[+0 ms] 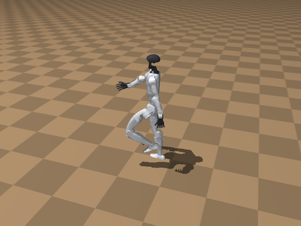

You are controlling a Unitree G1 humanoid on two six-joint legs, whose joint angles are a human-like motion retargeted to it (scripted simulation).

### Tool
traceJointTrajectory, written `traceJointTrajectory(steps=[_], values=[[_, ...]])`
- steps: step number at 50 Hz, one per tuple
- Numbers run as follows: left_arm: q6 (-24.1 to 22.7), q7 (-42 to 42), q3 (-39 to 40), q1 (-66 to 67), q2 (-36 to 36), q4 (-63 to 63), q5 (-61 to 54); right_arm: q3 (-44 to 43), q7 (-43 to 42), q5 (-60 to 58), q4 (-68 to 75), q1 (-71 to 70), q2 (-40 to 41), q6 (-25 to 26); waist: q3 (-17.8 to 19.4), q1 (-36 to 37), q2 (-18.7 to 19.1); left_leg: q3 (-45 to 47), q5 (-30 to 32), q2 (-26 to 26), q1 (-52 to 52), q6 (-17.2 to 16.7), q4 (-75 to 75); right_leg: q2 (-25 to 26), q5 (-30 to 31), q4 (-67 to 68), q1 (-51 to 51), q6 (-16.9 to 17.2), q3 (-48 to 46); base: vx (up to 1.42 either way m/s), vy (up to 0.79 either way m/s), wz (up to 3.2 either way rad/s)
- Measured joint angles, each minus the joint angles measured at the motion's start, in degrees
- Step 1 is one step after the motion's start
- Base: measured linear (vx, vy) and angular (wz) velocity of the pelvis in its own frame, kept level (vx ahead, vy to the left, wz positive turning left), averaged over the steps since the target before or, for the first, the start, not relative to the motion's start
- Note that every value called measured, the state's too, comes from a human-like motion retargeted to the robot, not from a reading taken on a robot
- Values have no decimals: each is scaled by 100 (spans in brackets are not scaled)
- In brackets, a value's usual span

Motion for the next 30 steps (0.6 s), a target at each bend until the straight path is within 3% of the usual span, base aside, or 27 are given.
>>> traceJointTrajectory(steps=[3, 6, 9, 13, 15, 18, 20, 23, 26, 30], values=[[56, -176, 45, 930, 123, 14, -147, 157, -120, 16, -129, -530, -145, -145, -139, 201, -39, -22, 136, -166, -454, -134, -1110, -5, -131, 61, 50, 70, 41, 54, 9, -21], [183, -197, 48, 1406, 181, 32, -303, 204, -233, -2, -218, -815, -180, -202, -252, 289, -115, 190, 538, -390, -239, -228, -3336, -54, -288, 286, 20, 121, 40, 55, 12, 0], [226, 32, 161, 1435, 163, -23, -518, 132, -340, -73, -313, -828, -60, -224, -140, 475, -33, 1074, 1177, -537, 1108, -326, -6713, 30, -404, 461, 289, 227, 141, 64, 14, -43], [-162, 659, 577, 909, -20, -46, -630, -44, -293, 54, -602, -276, 282, -495, 233, 659, 673, 2150, 2235, -631, 3217, -736, -10241, 641, -465, 576, 1290, 315, 331, 75, 21, -54], [-137, 727, 681, 418, -178, -8, -1099, -271, -196, -581, -647, 263, 427, -219, 298, 486, 838, 2377, 2539, -595, 3596, -913, -10410, 752, -388, 839, 1538, 288, 251, 71, 26, 53], [0, 649, 833, -547, -280, 69, -677, -589, 290, -1396, -605, 1480, 570, 170, 201, -38, 1085, 2091, 2817, -543, 4004, -1435, -10410, 974, 160, 1836, 1518, 191, -249, 69, 29, 146], [-20, 603, 867, -1316, -277, 1, -201, -702, 656, -1727, -402, 2431, 583, 288, 88, -416, 1282, 1615, 2808, -477, 4214, -1606, -10410, 1066, 695, 3192, 1065, 123, -784, 62, 27, 205], [30, 782, 838, -2775, -161, -422, 263, -837, 975, -2172, 191, 3710, 549, 625, -73, -716, 1319, 922, 2649, -549, 4228, -1539, -10410, 692, 1048, 5987, -443, -84, -1333, 53, 18, 195], [254, 1031, 732, -4316, -40, -1009, 467, -817, 1247, -2378, 768, 4769, 651, 1045, 53, -936, 1264, 272, 2493, -736, 4419, -1452, -10410, 481, 377, 8077, -1691, -480, -1119, 50, 12, 189], [462, 1372, 383, -6092, 118, -1580, 690, -726, 1614, -2142, 969, 6000, 881, 1256, 232, -1390, 1331, -667, 2385, -858, 4752, -1389, -10410, 579, -513, 9542, -2923, -889, -607, 47, 9, 195]])
